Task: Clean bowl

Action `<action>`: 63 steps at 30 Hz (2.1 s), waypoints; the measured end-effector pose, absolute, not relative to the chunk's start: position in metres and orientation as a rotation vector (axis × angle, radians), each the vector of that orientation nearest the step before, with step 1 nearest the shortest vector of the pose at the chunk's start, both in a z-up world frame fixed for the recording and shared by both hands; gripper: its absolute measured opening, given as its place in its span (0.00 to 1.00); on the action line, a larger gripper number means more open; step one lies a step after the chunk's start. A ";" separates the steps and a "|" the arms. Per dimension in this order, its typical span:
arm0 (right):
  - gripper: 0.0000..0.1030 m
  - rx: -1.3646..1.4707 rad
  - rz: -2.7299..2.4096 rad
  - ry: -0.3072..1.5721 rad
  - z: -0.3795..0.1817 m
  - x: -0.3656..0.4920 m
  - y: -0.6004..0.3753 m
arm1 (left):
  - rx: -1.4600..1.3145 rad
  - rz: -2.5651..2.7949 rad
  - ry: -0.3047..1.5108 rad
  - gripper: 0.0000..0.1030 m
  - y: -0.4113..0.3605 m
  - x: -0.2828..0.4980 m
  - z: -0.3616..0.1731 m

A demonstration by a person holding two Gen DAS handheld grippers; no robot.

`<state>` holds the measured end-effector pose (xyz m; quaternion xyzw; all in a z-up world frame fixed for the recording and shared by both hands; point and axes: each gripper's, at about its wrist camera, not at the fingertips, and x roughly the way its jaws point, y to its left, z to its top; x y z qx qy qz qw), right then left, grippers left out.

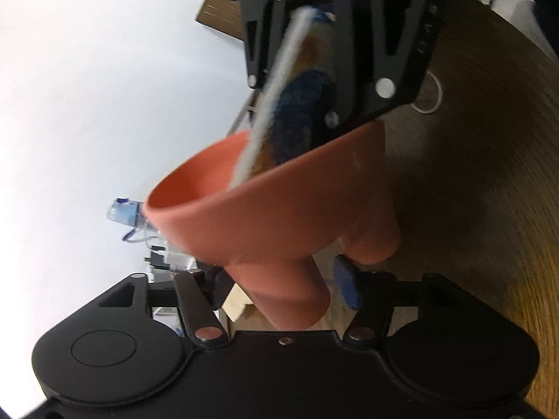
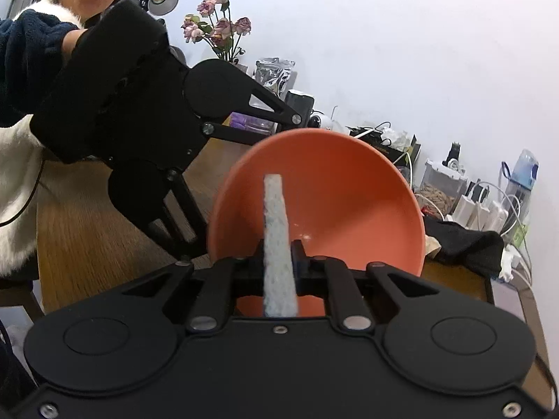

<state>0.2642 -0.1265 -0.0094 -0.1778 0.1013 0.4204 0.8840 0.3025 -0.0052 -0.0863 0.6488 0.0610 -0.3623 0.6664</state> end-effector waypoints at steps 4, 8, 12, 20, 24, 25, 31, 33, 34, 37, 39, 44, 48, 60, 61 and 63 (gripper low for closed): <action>0.12 -0.371 0.885 0.214 -0.013 0.266 -0.125 | 1.458 -0.827 0.147 0.80 -0.011 0.308 -0.087; 0.12 -0.362 0.886 0.219 -0.014 0.272 -0.125 | 1.417 -0.856 0.192 0.75 -0.015 0.323 -0.081; 0.12 -0.344 0.897 0.221 -0.014 0.274 -0.127 | 1.325 -0.874 0.214 0.55 -0.018 0.340 -0.076; 0.12 -0.338 0.915 0.242 -0.014 0.275 -0.133 | 1.115 -0.926 0.269 0.41 -0.013 0.370 -0.062; 0.12 -0.359 0.880 0.286 -0.005 0.277 -0.129 | 1.018 -0.905 0.293 0.41 -0.007 0.382 -0.064; 0.12 -0.369 0.871 0.295 -0.001 0.277 -0.128 | 1.004 -0.901 0.294 0.41 -0.005 0.384 -0.065; 0.12 -0.505 0.830 0.301 0.021 0.269 -0.119 | 1.050 -0.876 0.268 0.43 0.010 0.378 -0.066; 0.12 -0.596 0.815 0.290 0.030 0.269 -0.116 | 1.096 -0.864 0.249 0.43 0.003 0.367 -0.079; 0.12 -0.632 0.806 0.294 0.033 0.272 -0.115 | 1.109 -0.863 0.241 0.43 0.000 0.366 -0.080; 0.12 -0.732 0.785 0.318 0.041 0.284 -0.112 | 1.132 -0.861 0.224 0.43 0.008 0.342 -0.074; 0.12 -0.788 0.785 0.354 0.045 0.293 -0.112 | 1.144 -0.859 0.214 0.43 0.008 0.343 -0.075; 0.12 -0.892 0.797 0.437 0.044 0.299 -0.112 | 1.167 -0.856 0.189 0.43 0.008 0.333 -0.076; 0.13 -0.937 0.814 0.468 0.042 0.293 -0.112 | 1.159 -0.861 0.181 0.43 0.009 0.322 -0.076; 0.21 -0.959 0.793 0.484 0.048 0.286 -0.117 | 1.152 -0.878 0.183 0.43 0.015 0.310 -0.077; 0.20 -0.963 0.791 0.481 0.050 0.285 -0.117 | 1.154 -0.878 0.182 0.43 0.015 0.310 -0.077; 0.17 -0.975 0.788 0.464 0.056 0.280 -0.117 | 1.158 -0.878 0.180 0.43 0.014 0.307 -0.077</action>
